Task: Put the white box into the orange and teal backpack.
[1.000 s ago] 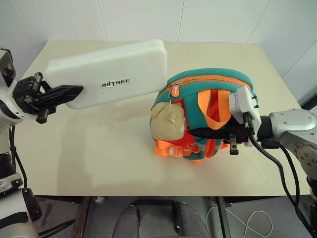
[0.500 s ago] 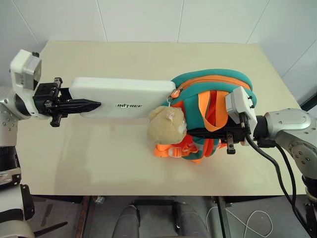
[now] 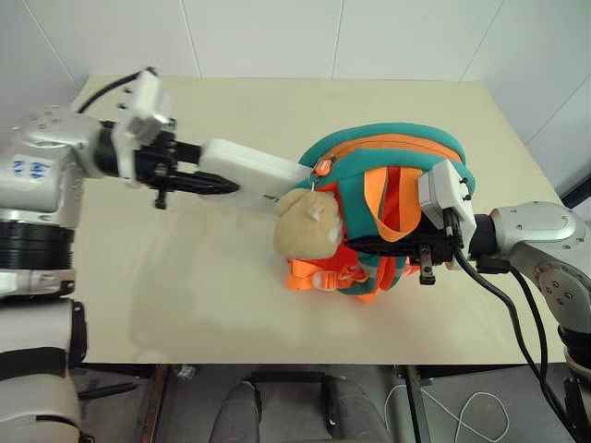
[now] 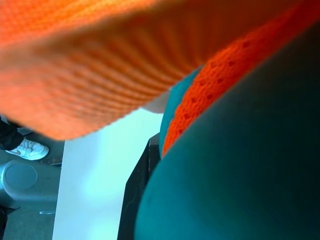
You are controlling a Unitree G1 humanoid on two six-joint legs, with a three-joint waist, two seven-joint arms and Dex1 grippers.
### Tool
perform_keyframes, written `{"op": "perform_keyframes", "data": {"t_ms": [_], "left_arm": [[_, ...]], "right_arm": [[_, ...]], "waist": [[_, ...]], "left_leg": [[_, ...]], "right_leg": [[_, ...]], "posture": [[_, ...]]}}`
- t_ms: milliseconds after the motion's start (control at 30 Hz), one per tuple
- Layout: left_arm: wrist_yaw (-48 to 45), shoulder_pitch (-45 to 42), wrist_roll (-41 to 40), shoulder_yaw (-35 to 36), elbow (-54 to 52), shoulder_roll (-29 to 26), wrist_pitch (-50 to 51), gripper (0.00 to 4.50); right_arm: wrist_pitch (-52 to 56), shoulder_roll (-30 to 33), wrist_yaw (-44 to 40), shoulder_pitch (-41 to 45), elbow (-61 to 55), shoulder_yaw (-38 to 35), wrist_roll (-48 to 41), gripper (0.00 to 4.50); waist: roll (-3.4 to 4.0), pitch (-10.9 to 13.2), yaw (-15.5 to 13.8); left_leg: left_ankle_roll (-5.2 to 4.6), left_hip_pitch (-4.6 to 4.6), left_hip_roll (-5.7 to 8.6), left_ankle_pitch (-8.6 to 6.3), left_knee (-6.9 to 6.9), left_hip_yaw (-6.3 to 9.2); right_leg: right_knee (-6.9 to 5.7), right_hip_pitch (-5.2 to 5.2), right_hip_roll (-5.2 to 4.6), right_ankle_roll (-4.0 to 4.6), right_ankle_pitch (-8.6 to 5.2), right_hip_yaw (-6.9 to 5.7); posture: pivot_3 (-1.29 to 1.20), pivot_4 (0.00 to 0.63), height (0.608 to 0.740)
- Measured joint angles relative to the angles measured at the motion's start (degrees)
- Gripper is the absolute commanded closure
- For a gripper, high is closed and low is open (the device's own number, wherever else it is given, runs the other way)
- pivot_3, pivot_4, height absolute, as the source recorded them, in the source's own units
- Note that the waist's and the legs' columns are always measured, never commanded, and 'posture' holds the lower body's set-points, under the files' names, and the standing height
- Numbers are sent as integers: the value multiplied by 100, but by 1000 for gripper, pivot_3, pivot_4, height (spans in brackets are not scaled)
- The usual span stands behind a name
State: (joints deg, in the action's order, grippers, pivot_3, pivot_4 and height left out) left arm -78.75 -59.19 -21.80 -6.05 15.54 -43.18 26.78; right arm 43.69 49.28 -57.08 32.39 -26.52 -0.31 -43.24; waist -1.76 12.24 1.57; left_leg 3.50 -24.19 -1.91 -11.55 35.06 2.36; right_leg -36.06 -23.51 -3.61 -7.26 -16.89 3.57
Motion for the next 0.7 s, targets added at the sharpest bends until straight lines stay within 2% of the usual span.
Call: {"op": "perform_keyframes", "data": {"t_ms": [300,367,500,567,700], "left_arm": [[1169,-27,424,-531,-151,1459,520,3253],[1502,-108,612,-636,18,1899,506,3253],[1875,-179,859,-705,543,2357,431,3253],[1917,-211,897,-705,627,2424,389,2504],[1774,-201,883,-703,483,2269,433,1392]], "right_arm": [[4,-73,45,21,-2,1,51,4500],[7,-78,58,35,0,1,57,4500],[13,-98,100,56,1,1,66,4500],[14,-103,118,56,1,1,81,4500],[15,-138,141,58,-5,1,105,4500]], "waist": [[0,0,-3],[0,0,-10],[0,0,-10],[0,0,0],[1,0,12]], "left_leg": [[0,0,3,0,5,3],[0,-1,5,0,9,4],[-5,-1,7,3,11,4],[-5,-1,7,3,10,3],[-5,0,6,3,4,3]], "right_leg": [[-4,2,3,-8,4,7],[-3,5,3,-12,7,7],[2,6,2,-14,9,9],[4,6,2,-14,9,10],[2,3,4,-12,8,11]], "posture": [[0,150,740],[0,150,740],[0,150,740],[0,150,740],[0,150,740]]}}
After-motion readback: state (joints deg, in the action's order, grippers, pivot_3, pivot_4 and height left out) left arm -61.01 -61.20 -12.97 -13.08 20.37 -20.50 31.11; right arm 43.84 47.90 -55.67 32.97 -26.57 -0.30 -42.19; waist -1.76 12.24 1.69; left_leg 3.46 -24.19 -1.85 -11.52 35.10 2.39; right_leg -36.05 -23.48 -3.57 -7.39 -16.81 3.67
